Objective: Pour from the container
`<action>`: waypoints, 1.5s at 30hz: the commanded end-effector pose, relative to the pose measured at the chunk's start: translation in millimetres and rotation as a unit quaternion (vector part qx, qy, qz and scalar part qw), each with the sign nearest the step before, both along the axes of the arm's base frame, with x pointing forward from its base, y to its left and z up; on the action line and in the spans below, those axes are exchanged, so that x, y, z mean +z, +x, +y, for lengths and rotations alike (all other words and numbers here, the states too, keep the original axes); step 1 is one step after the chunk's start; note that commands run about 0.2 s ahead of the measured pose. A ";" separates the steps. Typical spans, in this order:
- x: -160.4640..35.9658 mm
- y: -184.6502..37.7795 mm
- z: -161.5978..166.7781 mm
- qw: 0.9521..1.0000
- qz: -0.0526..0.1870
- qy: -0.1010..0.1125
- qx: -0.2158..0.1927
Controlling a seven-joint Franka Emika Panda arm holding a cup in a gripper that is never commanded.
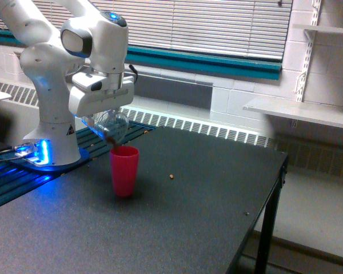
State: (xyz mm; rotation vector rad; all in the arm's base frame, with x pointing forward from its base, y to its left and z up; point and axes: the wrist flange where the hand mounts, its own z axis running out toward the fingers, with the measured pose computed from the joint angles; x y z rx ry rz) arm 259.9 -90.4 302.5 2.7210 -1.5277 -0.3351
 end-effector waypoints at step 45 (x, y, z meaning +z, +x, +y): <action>8.1 31.8 -5.1 0.999 -0.016 0.031 0.023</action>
